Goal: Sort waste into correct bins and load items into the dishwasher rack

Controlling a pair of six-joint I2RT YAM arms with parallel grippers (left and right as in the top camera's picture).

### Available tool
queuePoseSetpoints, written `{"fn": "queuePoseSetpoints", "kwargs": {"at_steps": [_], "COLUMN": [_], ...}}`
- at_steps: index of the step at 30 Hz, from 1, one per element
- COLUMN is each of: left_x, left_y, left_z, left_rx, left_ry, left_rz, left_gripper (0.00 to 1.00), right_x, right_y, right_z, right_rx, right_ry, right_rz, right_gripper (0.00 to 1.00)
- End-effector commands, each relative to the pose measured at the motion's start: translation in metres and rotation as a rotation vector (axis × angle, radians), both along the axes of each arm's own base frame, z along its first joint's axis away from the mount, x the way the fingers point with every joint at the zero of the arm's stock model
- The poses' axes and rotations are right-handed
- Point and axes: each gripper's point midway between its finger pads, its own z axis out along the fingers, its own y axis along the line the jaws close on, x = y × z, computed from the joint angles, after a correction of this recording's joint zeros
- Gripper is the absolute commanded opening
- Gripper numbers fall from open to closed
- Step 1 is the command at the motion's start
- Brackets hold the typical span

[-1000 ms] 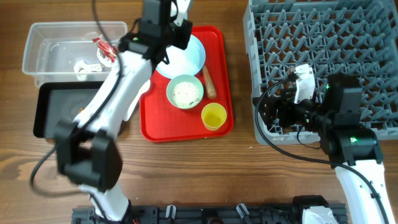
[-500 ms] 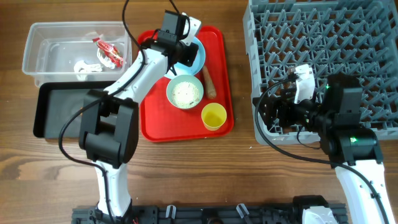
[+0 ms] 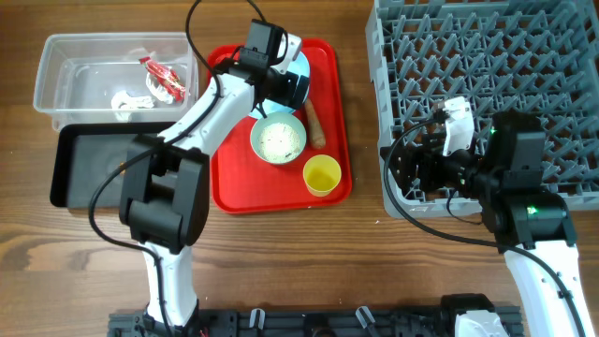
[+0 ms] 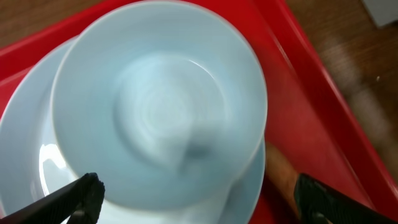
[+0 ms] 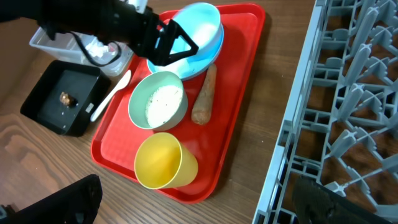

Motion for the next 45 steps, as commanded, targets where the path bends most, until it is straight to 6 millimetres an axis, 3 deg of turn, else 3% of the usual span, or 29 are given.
{"fn": "queuePoseSetpoints", "kwargs": {"at_steps": [1, 5, 13, 16, 21, 23, 27, 31, 35, 45], "left_x": [-0.005, -0.022, -0.064, -0.072, -0.074, -0.075, -0.076, -0.073, -0.071, -0.062], "left_y": [0.015, 0.034, 0.073, 0.086, 0.1, 0.102, 0.102, 0.106, 0.125, 0.152], "left_z": [0.071, 0.082, 0.053, 0.048, 0.036, 0.028, 0.013, 0.0, -0.009, -0.025], "left_rx": [-0.038, 0.027, 0.137, 0.126, 0.083, 0.085, 0.085, 0.086, 0.111, 0.105], "left_ry": [-0.087, -0.056, 0.157, 0.208, 0.241, 0.246, 0.247, 0.223, 0.177, 0.158], "left_rz": [0.061, 0.113, 0.302, 0.401, 0.536, 0.541, 0.541, 0.57, 0.693, 0.76], "left_gripper": [1.0, 1.0, 0.94, 0.77, 0.67, 0.58, 0.25, 0.06, 0.04, 0.04], "right_x": [0.003, 0.003, 0.003, 0.003, 0.002, 0.002, 0.002, 0.002, 0.001, 0.0], "right_y": [0.002, 0.002, 0.002, 0.002, 0.002, 0.002, 0.002, 0.002, 0.002, 0.002], "right_z": [0.008, 0.008, 0.008, 0.008, 0.008, 0.008, 0.008, 0.007, 0.006, 0.005], "right_rx": [0.006, 0.006, 0.006, 0.005, 0.005, 0.005, 0.005, 0.005, 0.005, 0.004], "right_ry": [-0.018, -0.017, -0.017, -0.017, -0.016, -0.016, -0.016, -0.013, -0.007, -0.002], "right_rz": [0.009, 0.01, 0.01, 0.009, 0.01, 0.009, 0.01, 0.009, 0.01, 0.01], "right_gripper": [1.0, 1.0, 1.0, 1.0, 1.0, 1.0, 1.0, 1.0, 1.0, 1.0]}}
